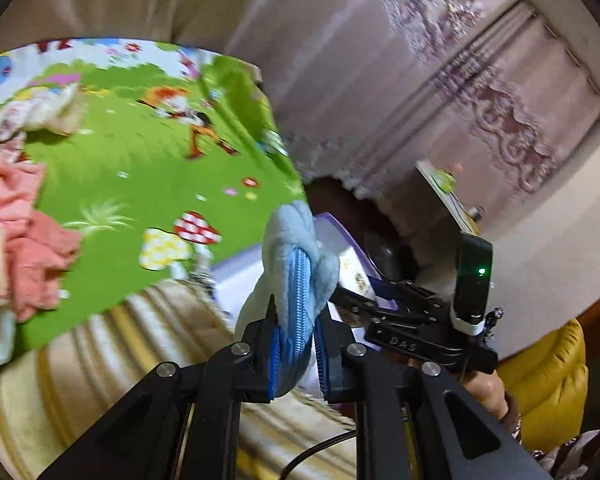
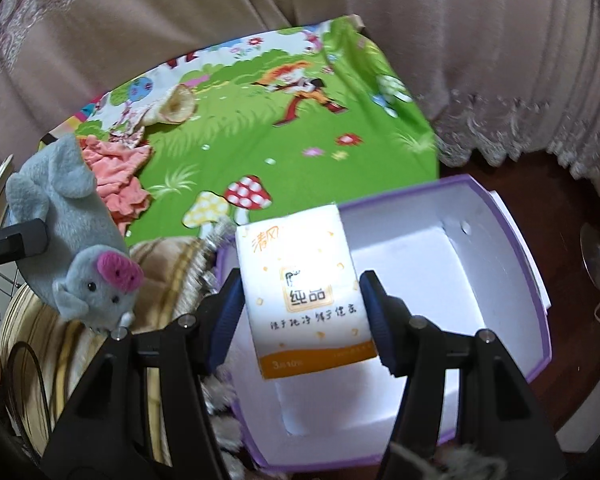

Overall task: Organize soft objects
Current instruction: 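Carry both items over the purple-rimmed box and open both tools to drop them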

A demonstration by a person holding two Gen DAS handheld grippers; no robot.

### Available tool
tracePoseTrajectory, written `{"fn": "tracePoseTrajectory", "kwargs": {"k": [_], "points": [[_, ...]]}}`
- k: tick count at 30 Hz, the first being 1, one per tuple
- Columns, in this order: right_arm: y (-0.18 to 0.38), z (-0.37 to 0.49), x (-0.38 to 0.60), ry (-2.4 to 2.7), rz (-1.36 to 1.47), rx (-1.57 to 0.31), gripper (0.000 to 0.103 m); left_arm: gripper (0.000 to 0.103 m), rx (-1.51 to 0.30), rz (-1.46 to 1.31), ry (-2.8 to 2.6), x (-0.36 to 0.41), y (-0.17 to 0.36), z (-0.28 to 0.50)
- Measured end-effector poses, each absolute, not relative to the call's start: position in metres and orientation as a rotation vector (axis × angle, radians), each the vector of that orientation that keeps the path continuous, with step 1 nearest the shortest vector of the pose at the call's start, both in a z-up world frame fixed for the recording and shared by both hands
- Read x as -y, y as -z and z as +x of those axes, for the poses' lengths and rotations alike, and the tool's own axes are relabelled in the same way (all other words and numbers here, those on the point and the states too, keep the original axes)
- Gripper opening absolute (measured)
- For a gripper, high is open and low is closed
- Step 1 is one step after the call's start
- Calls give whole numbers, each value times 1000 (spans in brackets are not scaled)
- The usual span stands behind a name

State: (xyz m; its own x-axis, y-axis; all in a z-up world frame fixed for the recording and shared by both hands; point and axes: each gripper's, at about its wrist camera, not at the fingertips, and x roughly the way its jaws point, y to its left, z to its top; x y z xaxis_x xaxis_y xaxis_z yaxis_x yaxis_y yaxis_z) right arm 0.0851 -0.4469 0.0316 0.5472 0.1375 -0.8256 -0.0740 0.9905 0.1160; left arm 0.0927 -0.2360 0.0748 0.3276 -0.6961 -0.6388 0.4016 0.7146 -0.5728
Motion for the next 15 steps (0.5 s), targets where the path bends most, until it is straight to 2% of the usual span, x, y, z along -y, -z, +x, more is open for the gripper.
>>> {"fn": "tracePoseTrajectory", "kwargs": {"k": [1,3,5,6,7,8,15], "points": [[-30,81,452,-113,71,-989,63,16,-1010,-335,751,242,-73,93],[-28,75,459,-100,68,-995,63,24,-1036,-349,780,249,-70,92],[-28,70,467,-86,78,-995,64,52,-1058,-358,780,254,-66,94],[-27,68,470,-82,89,-996,67,59,-1058,-356,771,256,-65,93],[-27,67,473,-78,98,-996,74,67,-1055,-355,761,255,-65,92],[-27,65,475,-72,100,-996,78,68,-1052,-355,755,254,-65,91],[-31,64,469,-60,82,-968,82,68,-1008,-275,653,243,-69,88]]}}
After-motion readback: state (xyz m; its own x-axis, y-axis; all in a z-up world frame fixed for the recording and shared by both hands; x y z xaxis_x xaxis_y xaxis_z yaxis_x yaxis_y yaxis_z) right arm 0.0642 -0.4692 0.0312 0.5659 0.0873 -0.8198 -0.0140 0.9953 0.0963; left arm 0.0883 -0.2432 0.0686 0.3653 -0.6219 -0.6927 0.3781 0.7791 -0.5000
